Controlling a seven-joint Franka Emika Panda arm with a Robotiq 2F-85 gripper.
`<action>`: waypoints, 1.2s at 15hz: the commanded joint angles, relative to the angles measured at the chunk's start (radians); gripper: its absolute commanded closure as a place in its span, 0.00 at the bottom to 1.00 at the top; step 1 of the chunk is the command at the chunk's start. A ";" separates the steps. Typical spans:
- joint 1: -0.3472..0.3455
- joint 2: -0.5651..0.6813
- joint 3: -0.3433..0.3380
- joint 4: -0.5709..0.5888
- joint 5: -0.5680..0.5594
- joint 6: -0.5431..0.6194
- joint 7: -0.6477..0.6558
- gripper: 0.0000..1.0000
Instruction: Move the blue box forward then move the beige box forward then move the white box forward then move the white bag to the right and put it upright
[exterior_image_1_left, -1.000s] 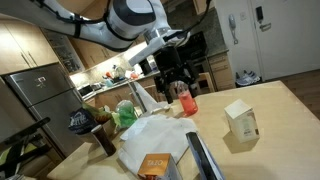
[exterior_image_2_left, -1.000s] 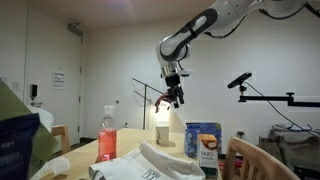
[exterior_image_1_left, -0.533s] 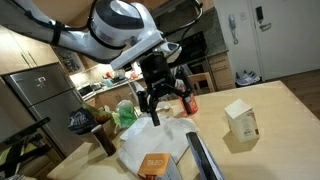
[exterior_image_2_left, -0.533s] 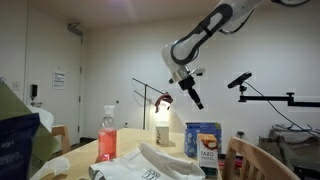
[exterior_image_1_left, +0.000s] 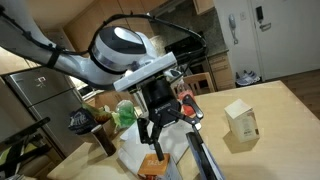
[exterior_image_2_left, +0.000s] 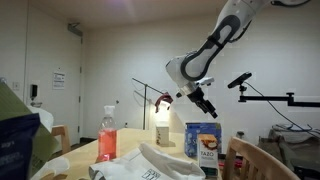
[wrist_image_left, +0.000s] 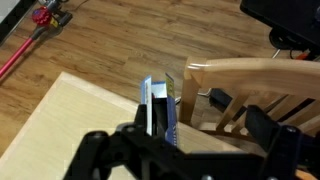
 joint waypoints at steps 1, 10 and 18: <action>-0.039 0.032 0.011 0.003 0.027 0.100 0.029 0.00; -0.083 0.170 0.010 0.069 0.214 0.383 0.101 0.00; -0.076 0.190 0.010 0.105 0.256 0.466 0.156 0.58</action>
